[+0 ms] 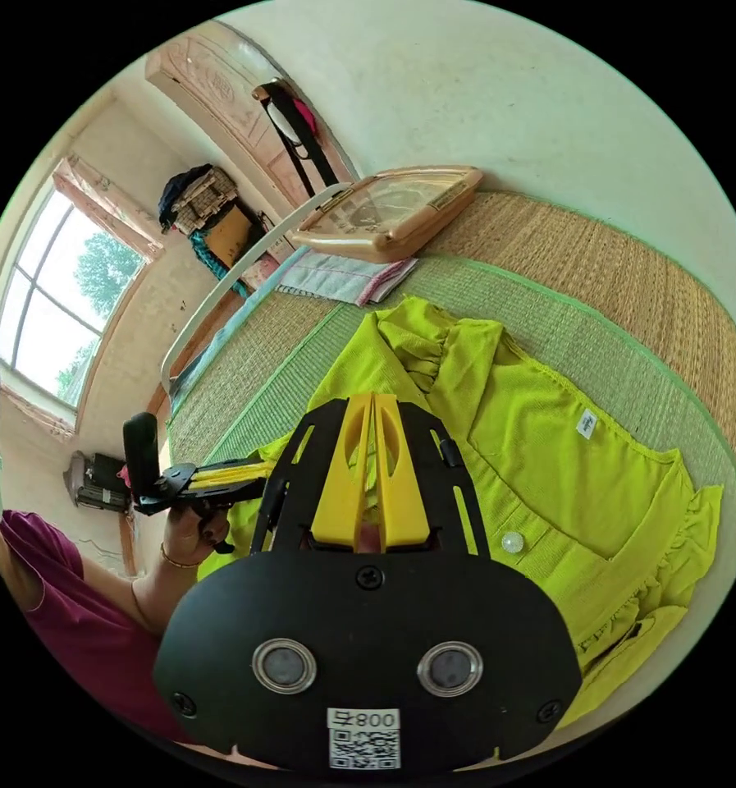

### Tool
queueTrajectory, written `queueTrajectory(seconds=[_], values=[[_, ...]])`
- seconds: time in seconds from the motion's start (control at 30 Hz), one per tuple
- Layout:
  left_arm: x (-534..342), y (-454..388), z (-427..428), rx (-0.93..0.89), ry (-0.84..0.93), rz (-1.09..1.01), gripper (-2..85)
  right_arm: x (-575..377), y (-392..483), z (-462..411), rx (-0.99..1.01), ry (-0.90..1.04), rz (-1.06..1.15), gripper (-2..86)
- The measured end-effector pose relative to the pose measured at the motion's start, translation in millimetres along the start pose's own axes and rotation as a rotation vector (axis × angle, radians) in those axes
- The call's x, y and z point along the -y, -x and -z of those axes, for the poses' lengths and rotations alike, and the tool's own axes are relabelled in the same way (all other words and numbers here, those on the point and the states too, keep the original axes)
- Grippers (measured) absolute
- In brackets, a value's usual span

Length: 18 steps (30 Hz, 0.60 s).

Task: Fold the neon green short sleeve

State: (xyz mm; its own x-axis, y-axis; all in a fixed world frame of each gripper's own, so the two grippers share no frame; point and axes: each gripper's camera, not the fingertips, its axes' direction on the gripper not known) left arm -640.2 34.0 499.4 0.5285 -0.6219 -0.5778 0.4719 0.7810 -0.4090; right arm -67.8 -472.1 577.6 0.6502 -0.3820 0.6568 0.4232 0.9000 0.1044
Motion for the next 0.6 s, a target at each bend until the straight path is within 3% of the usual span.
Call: queueTrajectory(seconds=[0.23,0.6], values=[[7.5,1.1,-11.5,0.046,-0.004,0.064,0.2,39.0,9.9,-68.9,-0.146,0.156,0.042,-0.1],[16.7,0.4,-22.6,0.014,-0.068,0.126,0.1,-13.1,43.0,-24.3,-0.031,0.057,0.092,0.1]])
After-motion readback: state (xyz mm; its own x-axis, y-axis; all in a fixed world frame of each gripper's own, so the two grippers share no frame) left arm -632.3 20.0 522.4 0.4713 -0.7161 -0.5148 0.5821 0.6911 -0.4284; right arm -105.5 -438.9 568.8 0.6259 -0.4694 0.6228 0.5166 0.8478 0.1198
